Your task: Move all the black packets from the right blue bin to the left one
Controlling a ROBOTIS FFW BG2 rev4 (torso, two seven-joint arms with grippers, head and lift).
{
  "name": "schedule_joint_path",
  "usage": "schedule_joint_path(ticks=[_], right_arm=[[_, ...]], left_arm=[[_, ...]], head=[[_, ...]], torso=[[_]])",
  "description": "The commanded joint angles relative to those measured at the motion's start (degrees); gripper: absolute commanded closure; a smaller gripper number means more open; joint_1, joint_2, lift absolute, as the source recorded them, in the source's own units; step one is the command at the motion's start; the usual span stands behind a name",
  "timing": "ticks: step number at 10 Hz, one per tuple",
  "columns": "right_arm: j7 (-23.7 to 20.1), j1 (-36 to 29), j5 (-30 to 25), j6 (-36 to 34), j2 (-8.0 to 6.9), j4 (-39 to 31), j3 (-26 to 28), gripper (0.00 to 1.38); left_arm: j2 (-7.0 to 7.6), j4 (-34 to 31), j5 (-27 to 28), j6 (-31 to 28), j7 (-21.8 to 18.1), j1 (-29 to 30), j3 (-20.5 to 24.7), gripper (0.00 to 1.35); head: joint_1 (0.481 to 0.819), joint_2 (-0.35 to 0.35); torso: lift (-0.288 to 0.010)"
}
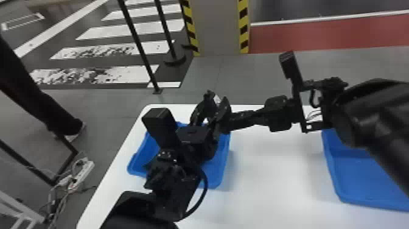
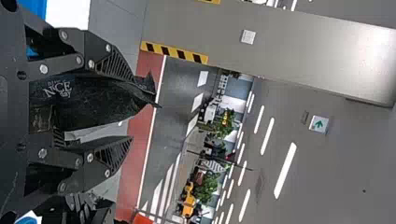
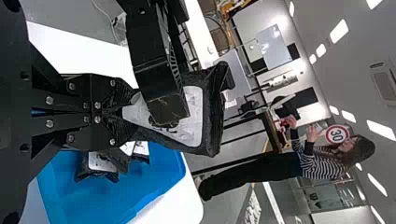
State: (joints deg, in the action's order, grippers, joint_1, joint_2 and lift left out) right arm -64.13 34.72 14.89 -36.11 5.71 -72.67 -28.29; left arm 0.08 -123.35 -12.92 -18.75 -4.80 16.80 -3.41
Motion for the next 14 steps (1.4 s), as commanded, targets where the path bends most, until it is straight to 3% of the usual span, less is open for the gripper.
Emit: schedule_joint_path(ticks=[1, 5, 6, 7, 8, 9, 12, 14], right_arm=[[0.06, 0.02, 0.06, 0.12, 0.0, 0.18, 0.08, 1.19], [0.15, 0.02, 0.67, 1.52, 0.0, 0.04, 0.08, 1.19], [0.24, -0.27, 1.55, 2.09, 0.09, 0.32, 0.25, 1.05], [0.24, -1.11, 1.73, 3.21, 0.17, 0.32, 1.75, 0.61], [0.24, -4.06, -2.49, 3.63, 0.26, -4.32, 6.85, 0.17], [0.32, -7.58, -5.22, 2.51, 0.09, -9.1, 13.09, 0.0], [4.81, -19.11, -11.02, -5.65, 1.14, -28.08, 26.97, 0.08], [6.39, -21.78, -10.49, -5.93, 2.46, -31.32, 28.91, 0.09]], left_arm=[[0.0, -0.04, -0.44, 0.05, -0.12, -0.21, -0.46, 1.21], [-0.23, -0.04, -0.7, 3.57, -0.21, 0.21, -0.11, 1.21], [-0.23, 0.1, -0.26, 4.97, -0.12, 0.35, 0.07, 1.21], [-0.23, 0.1, -0.08, 6.52, 0.23, 0.63, 0.42, 1.21], [-0.23, 0.24, 0.09, 6.94, 0.23, 0.91, 1.21, 1.21], [-0.23, 0.94, 1.32, 7.93, 0.5, 1.05, 2.0, 1.21], [-0.23, 5.72, 6.6, 9.33, 1.37, 0.91, 5.78, 1.21], [-0.23, 10.92, 12.04, 11.3, 2.17, 0.07, 7.98, 1.21]], head=[[0.689, 0.268], [0.68, 0.262], [0.675, 0.267], [0.67, 0.272], [0.668, 0.274], [0.66, 0.269], [0.644, 0.203], [0.662, 0.171]], torso=[[-0.11], [-0.11], [-0.11], [-0.11], [-0.11], [-0.11], [-0.11], [-0.11]])
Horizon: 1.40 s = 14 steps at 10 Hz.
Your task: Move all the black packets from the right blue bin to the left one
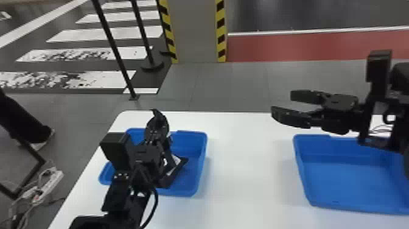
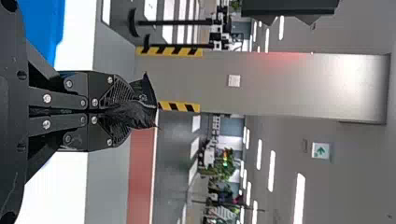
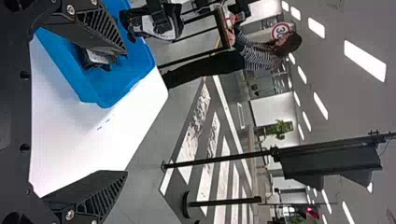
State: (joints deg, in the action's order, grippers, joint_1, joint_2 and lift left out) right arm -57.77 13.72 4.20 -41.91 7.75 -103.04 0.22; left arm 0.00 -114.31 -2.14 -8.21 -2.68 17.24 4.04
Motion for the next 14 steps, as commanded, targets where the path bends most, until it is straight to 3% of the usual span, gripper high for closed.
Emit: schedule_joint_path(ticks=[1, 2, 3, 4, 5, 7, 10, 12, 14], right_arm=[[0.2, -1.06, 0.2, 0.01, 0.42, -0.81, 0.4, 0.09], [0.2, -1.06, 0.11, 0.01, 0.25, -0.11, 0.31, 0.09], [0.2, -1.06, 0.02, 0.01, 0.07, 0.17, 0.22, 0.09], [0.38, -1.06, 0.02, 0.43, 0.07, 0.46, 0.31, 0.08], [0.99, -1.48, 0.02, 0.99, 0.16, 0.46, 0.57, 0.08], [6.09, -5.98, 1.08, 7.46, 0.07, -0.95, 2.59, 0.08], [15.41, -18.07, 6.53, 24.05, 0.07, -4.89, 5.32, 0.08], [19.18, -25.66, 11.19, 34.88, 0.07, -3.2, 5.32, 0.09], [21.12, -32.7, 12.77, 39.52, 0.07, -1.65, 5.32, 0.09]], left_arm=[[-0.15, 4.69, 1.7, 4.55, 0.92, -0.93, 0.53, 1.21], [-0.15, 7.5, 1.96, 8.07, 1.71, -1.78, 0.44, 1.21], [-0.15, 12.57, -0.15, 16.08, 2.07, -3.04, 0.09, 0.98], [-0.15, 15.38, -3.14, 21.15, 2.07, -3.32, -0.61, 0.46], [-0.15, 15.38, -4.01, 22.83, 1.8, -3.32, -1.31, 0.09], [-0.15, 15.38, -7.35, 28.32, 1.27, -3.75, -4.74, 0.07], [-0.15, 15.38, -9.46, 39.01, 0.48, -0.79, -7.03, 0.07], [-0.15, 15.38, -7.44, 40.41, 1.1, 3.14, -6.59, 0.08], [-0.15, 15.24, -4.98, 40.55, 1.01, 7.79, -7.29, 0.08]], head=[[0.674, 0.171], [0.684, 0.176], [0.688, 0.18], [0.689, 0.182], [0.688, 0.179], [0.684, 0.164], [0.671, 0.09], [0.688, 0.071], [0.695, 0.063]], torso=[[-0.11], [-0.11], [-0.11], [-0.11], [-0.11], [-0.11], [-0.11], [-0.11], [-0.11]])
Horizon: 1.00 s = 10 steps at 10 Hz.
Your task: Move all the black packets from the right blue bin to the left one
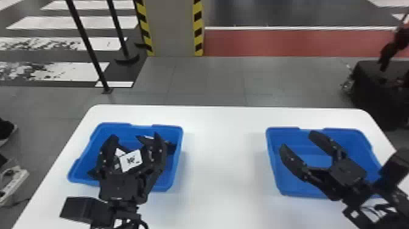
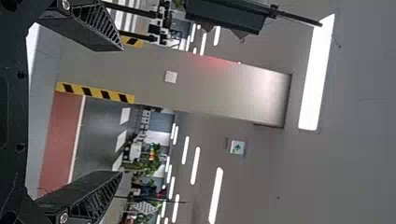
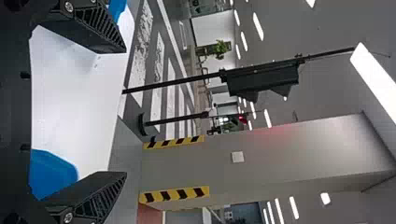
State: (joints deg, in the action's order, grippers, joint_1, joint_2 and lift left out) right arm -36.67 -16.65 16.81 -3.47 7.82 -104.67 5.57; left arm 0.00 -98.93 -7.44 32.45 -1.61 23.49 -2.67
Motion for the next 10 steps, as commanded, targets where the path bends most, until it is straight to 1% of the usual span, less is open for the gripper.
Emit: schedule_joint_path(ticks=[1, 2, 3, 4, 5, 6, 7, 9, 10], right_arm=[[1.69, -6.41, -2.4, 1.64, 0.0, -3.82, 0.15, 0.09], [3.18, -9.79, -4.07, 2.77, -0.44, -6.21, 0.06, 0.09], [3.88, -12.04, -3.89, 5.72, -1.4, -5.5, 0.06, 0.09], [4.94, -13.58, -4.68, 7.13, -2.46, -5.36, 0.15, 0.09], [7.4, -14.71, -5.39, 7.55, -2.55, -5.93, 0.06, 0.09], [8.01, -14.01, -4.77, 6.84, -2.37, -4.66, 0.24, 0.09], [8.01, -12.74, -4.68, 6.28, -1.84, -3.4, 0.41, 0.09], [8.01, -11.05, -4.51, 5.02, -1.58, -1.85, 0.41, 0.09], [8.01, -10.49, -4.77, 5.02, -1.58, -0.72, 0.41, 0.09]], left_arm=[[-0.15, -0.98, -0.64, -0.81, -0.06, 3.65, -1.9, 0.08], [-0.15, -5.34, -0.56, -7.42, -0.06, 6.88, -2.16, 0.09], [-0.15, -7.45, 1.47, -11.92, 0.03, 8.99, -1.29, 0.09], [-0.15, -7.45, 1.38, -14.17, 0.29, 10.68, -0.85, 0.1], [-0.15, -8.85, 1.82, -19.51, 1.61, 11.38, -0.14, 0.09], [-0.15, -8.99, 3.49, -23.45, 1.96, 10.54, 1.79, 0.09], [-0.15, -8.85, 4.81, -24.01, 1.87, 9.41, 3.37, 0.09], [-0.15, -8.57, 6.65, -20.77, 1.96, 8.99, 4.52, 0.09], [-0.15, -6.6, 6.56, -18.1, 2.58, 8.85, 4.69, 0.09]], head=[[0.695, 0.05], [0.695, 0.032], [0.695, 0.025], [0.695, 0.017], [0.695, 0.017], [0.695, 0.018], [0.695, 0.027], [0.695, 0.048], [0.695, 0.056]], torso=[[-0.11], [-0.11], [-0.11], [-0.11], [-0.11], [-0.11], [-0.11], [-0.11], [-0.11]])
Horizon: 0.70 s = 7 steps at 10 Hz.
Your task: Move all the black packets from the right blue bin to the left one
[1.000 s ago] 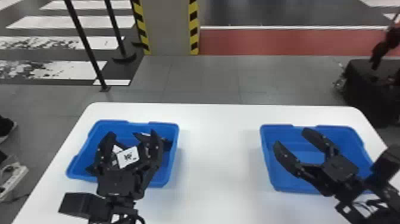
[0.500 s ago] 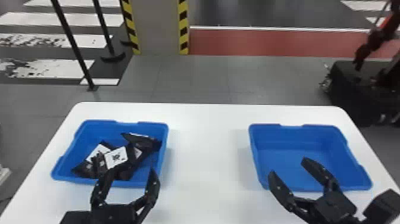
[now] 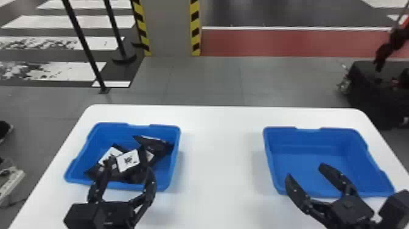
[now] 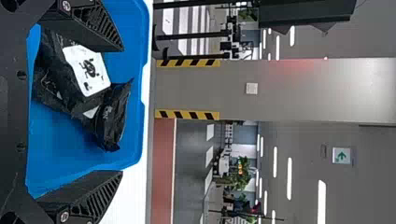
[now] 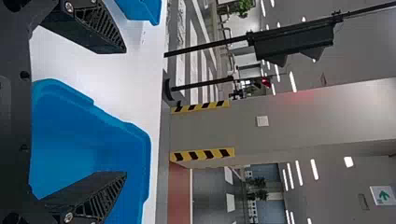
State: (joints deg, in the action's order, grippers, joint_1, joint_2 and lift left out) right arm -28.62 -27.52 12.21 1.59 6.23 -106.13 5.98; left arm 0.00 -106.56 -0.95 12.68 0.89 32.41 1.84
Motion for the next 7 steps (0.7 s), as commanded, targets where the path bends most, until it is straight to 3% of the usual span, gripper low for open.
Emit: schedule_joint_path(ticks=[1, 7], right_arm=[[0.49, 0.39, -0.17, -0.04, 0.01, 1.01, 0.0, 0.09], [8.76, -4.39, 0.71, 1.65, -1.22, -4.47, 0.0, 0.09]], left_arm=[[-0.15, 2.99, -0.2, 4.48, 0.34, -0.63, 0.36, 0.09], [-0.15, 2.99, -0.02, 4.34, 2.01, -1.05, 0.62, 0.09]], head=[[0.695, 0.06], [0.695, 0.051]], torso=[[-0.11], [-0.11]])
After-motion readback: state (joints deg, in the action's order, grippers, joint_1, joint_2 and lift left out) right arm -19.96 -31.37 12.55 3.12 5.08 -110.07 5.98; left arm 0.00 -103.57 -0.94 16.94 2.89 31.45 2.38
